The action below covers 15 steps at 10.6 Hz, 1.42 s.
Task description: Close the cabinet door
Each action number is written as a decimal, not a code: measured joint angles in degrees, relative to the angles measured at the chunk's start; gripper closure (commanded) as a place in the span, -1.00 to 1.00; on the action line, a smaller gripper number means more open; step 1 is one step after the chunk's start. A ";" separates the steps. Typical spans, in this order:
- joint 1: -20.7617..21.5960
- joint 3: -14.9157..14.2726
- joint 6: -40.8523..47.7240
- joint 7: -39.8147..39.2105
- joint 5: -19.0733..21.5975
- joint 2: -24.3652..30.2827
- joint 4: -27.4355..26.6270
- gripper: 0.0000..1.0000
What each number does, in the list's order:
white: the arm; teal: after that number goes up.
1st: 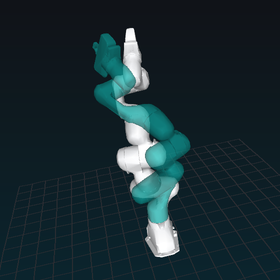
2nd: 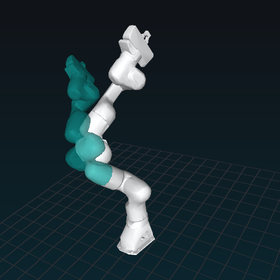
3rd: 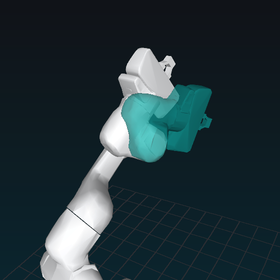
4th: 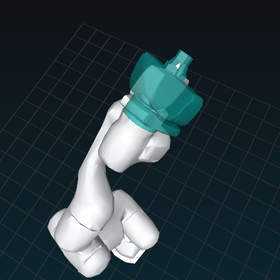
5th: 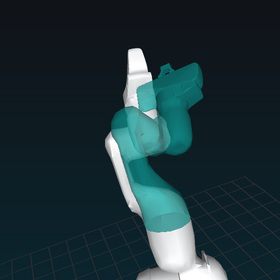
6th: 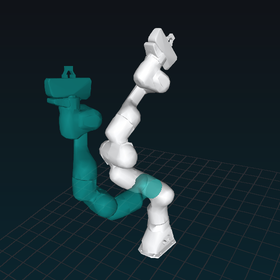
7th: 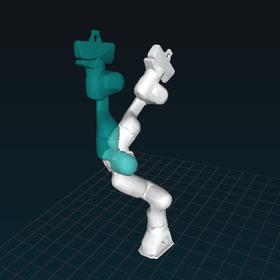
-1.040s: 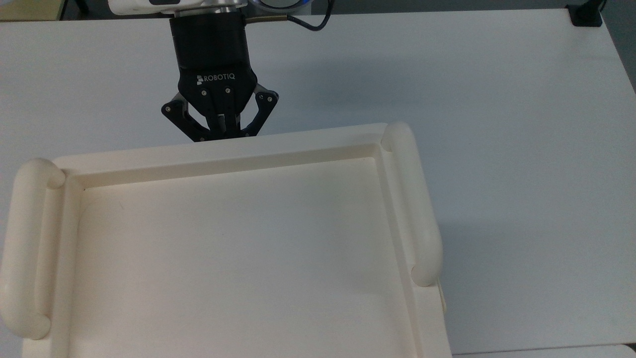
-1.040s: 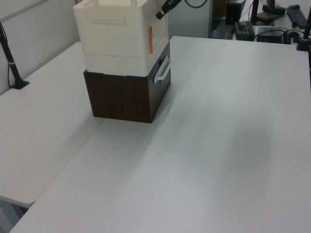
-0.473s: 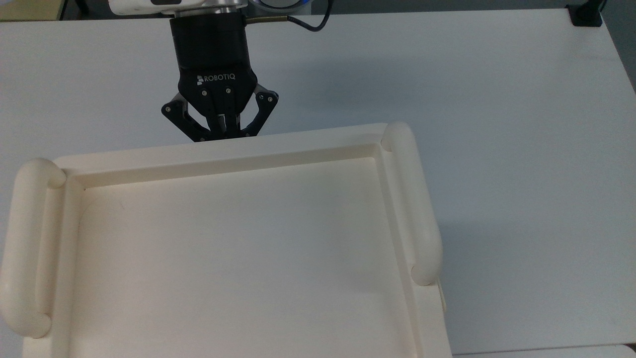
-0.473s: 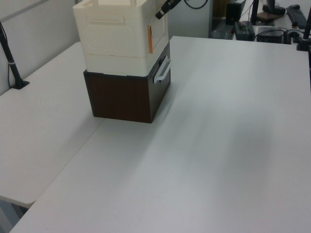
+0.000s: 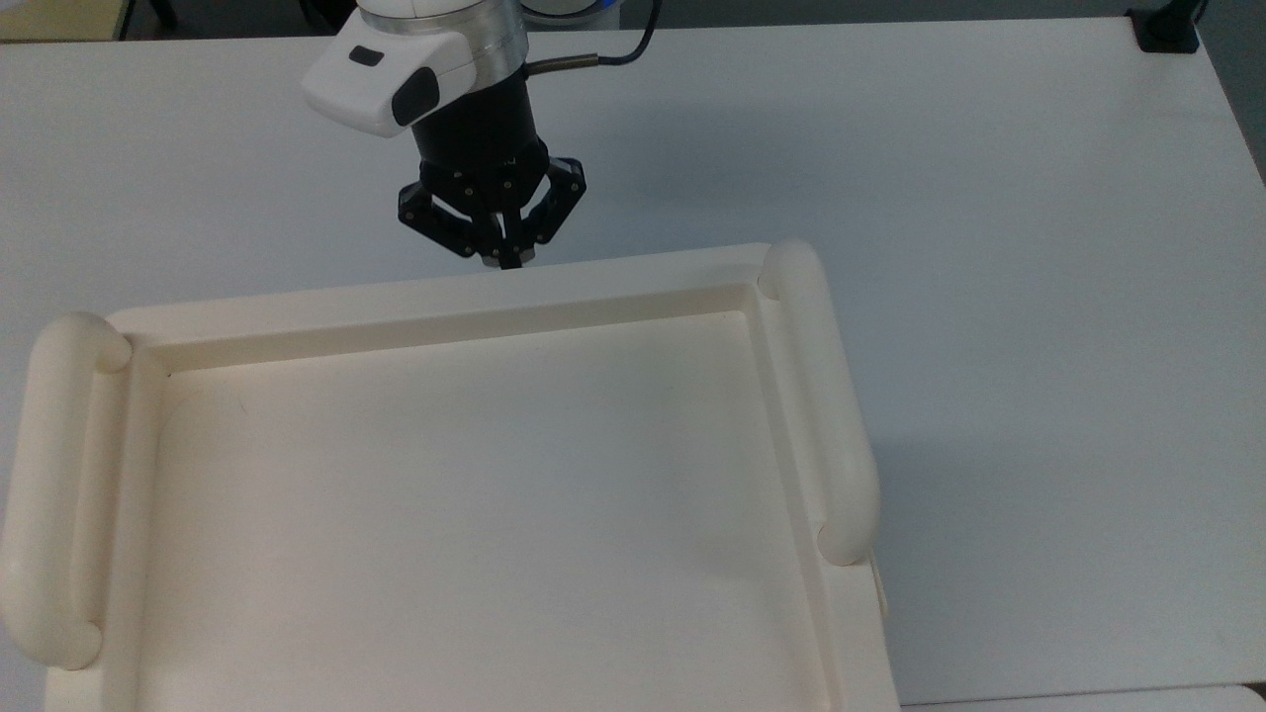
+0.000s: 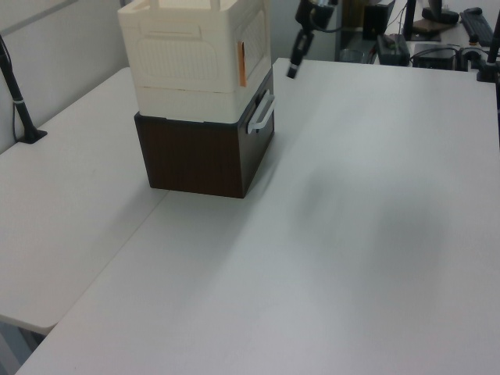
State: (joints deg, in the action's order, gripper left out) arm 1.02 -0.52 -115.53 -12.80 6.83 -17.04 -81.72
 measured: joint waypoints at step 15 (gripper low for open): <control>3.70 -0.32 22.02 15.59 -11.11 15.81 -11.82 -1.00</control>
State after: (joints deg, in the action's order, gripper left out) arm 4.72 -0.84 -93.51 2.80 -4.28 -1.24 -93.54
